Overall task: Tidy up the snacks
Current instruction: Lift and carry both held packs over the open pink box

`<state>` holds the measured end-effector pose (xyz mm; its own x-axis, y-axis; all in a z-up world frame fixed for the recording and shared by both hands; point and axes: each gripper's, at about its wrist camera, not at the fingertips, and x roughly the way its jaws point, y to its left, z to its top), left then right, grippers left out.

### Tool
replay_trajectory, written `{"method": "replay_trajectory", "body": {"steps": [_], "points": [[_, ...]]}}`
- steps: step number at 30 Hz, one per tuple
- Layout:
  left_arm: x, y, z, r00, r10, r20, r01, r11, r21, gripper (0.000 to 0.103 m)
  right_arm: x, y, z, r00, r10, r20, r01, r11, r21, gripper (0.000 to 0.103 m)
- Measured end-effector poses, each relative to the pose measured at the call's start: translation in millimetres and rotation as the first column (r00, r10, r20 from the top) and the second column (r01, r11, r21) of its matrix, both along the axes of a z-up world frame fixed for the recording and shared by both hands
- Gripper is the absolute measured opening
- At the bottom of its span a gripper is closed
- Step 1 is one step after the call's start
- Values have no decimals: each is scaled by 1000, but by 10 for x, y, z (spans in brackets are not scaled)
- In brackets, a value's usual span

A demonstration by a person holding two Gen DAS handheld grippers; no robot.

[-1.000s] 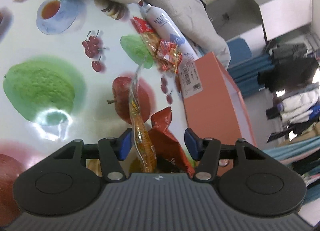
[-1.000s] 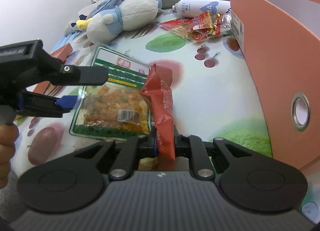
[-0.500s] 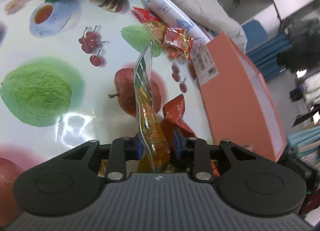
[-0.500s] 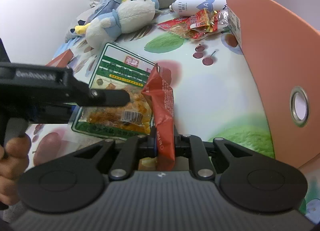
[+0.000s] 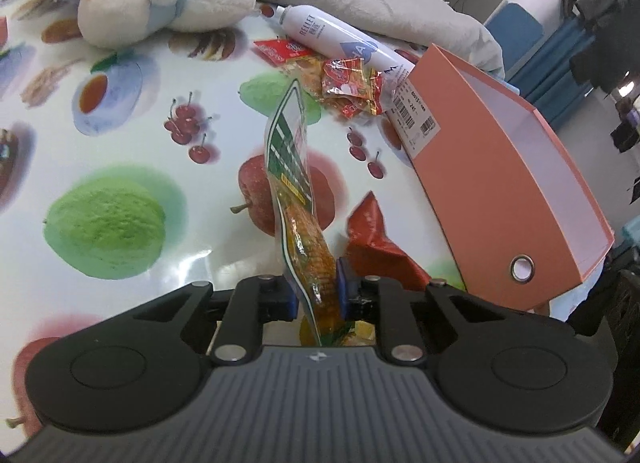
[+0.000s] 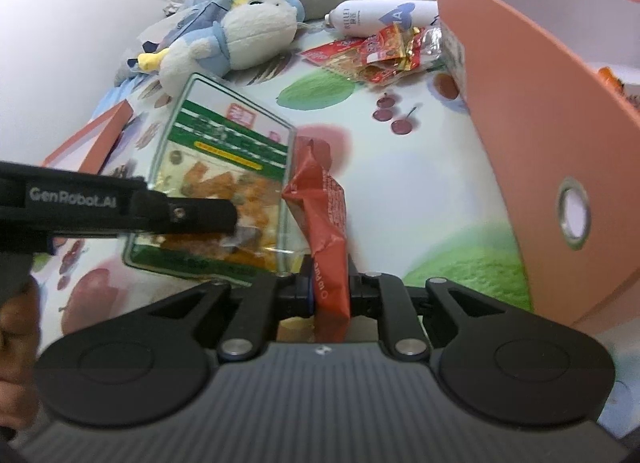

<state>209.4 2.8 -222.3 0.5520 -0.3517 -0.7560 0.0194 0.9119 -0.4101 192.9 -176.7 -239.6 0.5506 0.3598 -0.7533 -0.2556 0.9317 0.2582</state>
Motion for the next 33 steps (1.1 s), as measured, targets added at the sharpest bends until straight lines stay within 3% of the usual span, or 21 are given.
{"method": "replay_trajectory", "body": {"steps": [6,22,33], "points": [[-89,16,118,1000,1,5,-1,998,61,21,-103,-4,145,999,-16,30,17,999,-45,16],[-153,-55,446,1000,8,15,-10,993,120,18,-217,-64,537,996,-48,78,53,997,-60,16],[-8,-120,1018,995,-8,102,-4,993,121,18,-90,-250,1065,980,-106,168,112,993,-29,16]]}}
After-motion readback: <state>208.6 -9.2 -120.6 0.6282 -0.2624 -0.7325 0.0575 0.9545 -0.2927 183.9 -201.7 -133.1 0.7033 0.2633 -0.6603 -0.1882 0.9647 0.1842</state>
